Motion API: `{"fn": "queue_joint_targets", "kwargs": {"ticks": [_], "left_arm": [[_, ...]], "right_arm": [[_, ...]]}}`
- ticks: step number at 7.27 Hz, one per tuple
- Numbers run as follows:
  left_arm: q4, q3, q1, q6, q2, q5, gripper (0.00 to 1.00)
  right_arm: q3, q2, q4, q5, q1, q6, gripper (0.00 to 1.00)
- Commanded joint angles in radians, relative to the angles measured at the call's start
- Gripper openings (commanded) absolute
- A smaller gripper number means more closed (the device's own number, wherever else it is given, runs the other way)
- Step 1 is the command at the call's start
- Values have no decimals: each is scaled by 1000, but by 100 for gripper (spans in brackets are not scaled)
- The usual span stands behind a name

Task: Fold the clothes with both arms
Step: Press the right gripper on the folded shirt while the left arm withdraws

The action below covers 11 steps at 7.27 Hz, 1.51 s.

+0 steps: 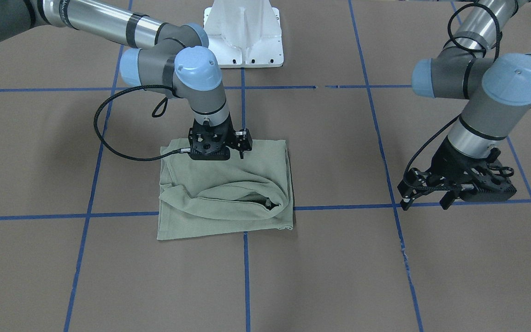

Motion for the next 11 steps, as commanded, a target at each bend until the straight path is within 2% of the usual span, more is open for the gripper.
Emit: {"fn": "queue_joint_targets", "kwargs": {"ticks": [1,3,4,6,9,11], "left_arm": [[2,-6,-7,8,14,-7,100],[2,-23,-7,5,23,-7,100],[2,-32,-8,3,28,-6,100],[3,-43,-8,-1,29,-6,100],[3,-45,-12,-4,29,-4,100],[5,-45,-12,-6,29,-4,100]], "right_arm": [[-101,63,-16,-23,1,-101,100],[-156,86,-10,-23,36,-132,100],[-225,128,0,-22,59,-144,100],[-351,147,120,-17,95,-157,100],[-403,167,128,12,188,-206,100],[-454,189,163,12,205,-213,100]]}}
